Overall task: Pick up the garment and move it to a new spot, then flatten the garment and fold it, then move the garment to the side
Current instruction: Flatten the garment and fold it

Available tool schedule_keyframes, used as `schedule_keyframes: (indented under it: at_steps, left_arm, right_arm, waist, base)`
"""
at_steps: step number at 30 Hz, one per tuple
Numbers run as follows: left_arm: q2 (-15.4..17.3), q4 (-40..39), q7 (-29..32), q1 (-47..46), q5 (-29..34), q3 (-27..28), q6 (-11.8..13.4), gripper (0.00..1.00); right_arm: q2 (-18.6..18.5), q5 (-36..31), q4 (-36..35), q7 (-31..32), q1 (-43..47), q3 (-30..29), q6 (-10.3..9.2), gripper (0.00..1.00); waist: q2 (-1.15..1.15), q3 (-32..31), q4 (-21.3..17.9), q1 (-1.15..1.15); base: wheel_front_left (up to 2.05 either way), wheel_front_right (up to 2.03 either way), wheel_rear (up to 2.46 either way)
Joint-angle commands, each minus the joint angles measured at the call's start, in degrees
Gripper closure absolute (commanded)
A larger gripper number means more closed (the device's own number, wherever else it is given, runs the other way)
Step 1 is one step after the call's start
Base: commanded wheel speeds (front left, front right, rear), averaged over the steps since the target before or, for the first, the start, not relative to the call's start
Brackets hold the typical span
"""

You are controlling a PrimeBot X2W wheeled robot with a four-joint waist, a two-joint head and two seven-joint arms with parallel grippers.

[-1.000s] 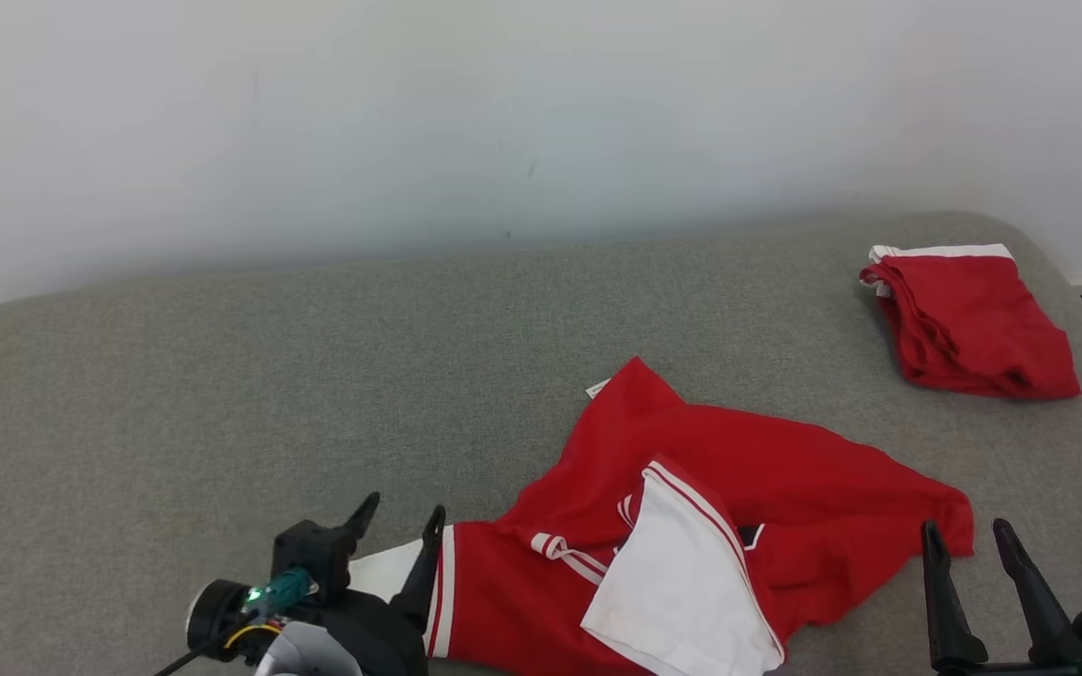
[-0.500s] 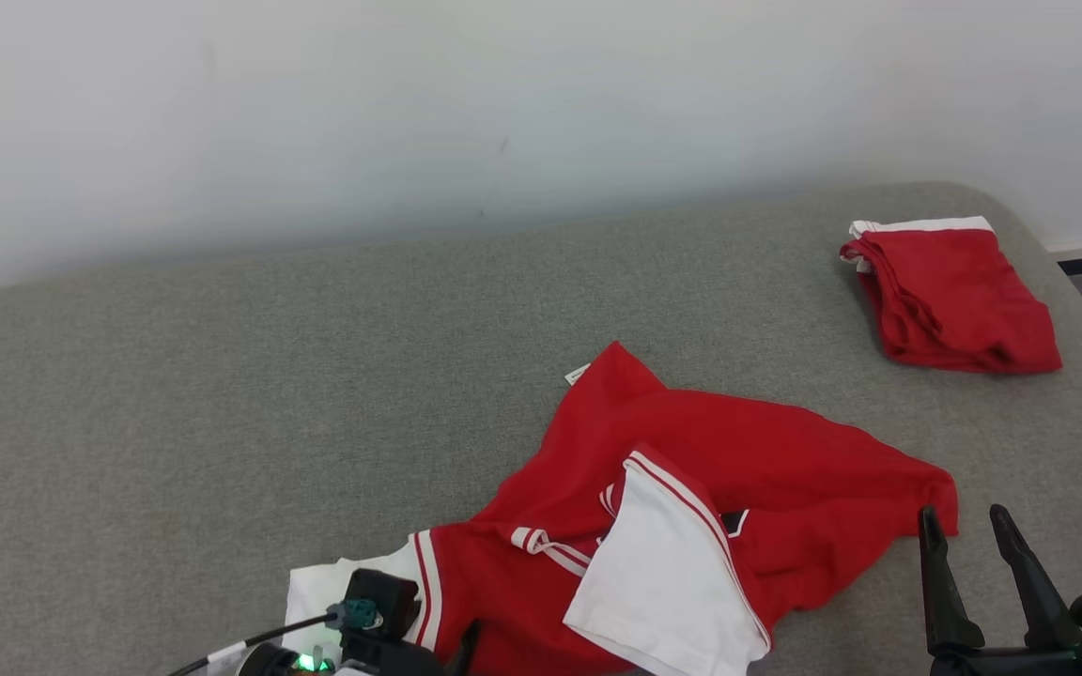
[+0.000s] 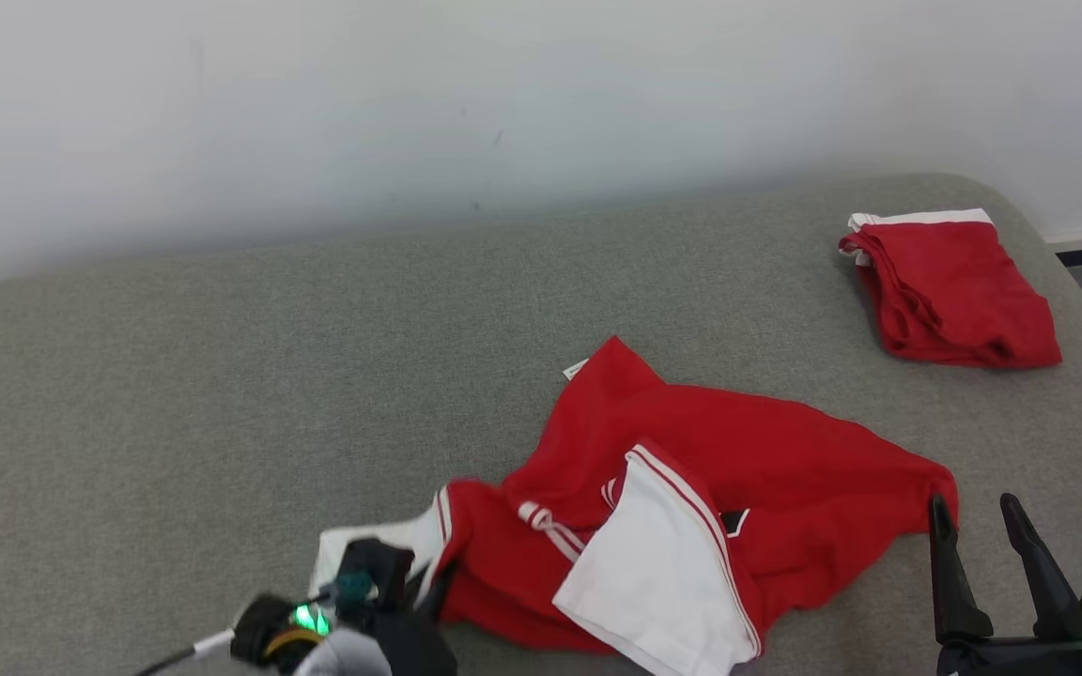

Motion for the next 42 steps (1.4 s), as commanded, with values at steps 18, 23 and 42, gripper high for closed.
schedule_keyframes:
  at_steps: [18,23,42]
  left_arm:
    - [8.54,-1.41,-6.89,-25.92,0.18,0.88,0.07,1.00]
    - [12.52,3.41,-8.34,-27.84,-1.38,-0.19,0.07,1.00]
    - [12.66,7.23,-16.62,-23.49,-5.88,2.73,1.17,0.00]
  right_arm:
    - [0.01,0.49,1.80,-1.57,-4.40,0.17,0.07,0.00]
    - [0.69,0.77,3.18,-2.32,-5.55,0.59,0.07,0.00]
    - [0.01,0.65,5.89,-3.49,-5.01,0.48,0.07,0.00]
  waist:
    - [0.00,4.27,-5.07,-0.01]
    - [0.00,6.64,-7.92,-0.01]
    - [0.00,2.23,-4.04,-0.01]
  base:
    - [0.00,0.00,0.00]
    - [0.00,0.00,0.00]
    - [0.00,0.00,0.00]
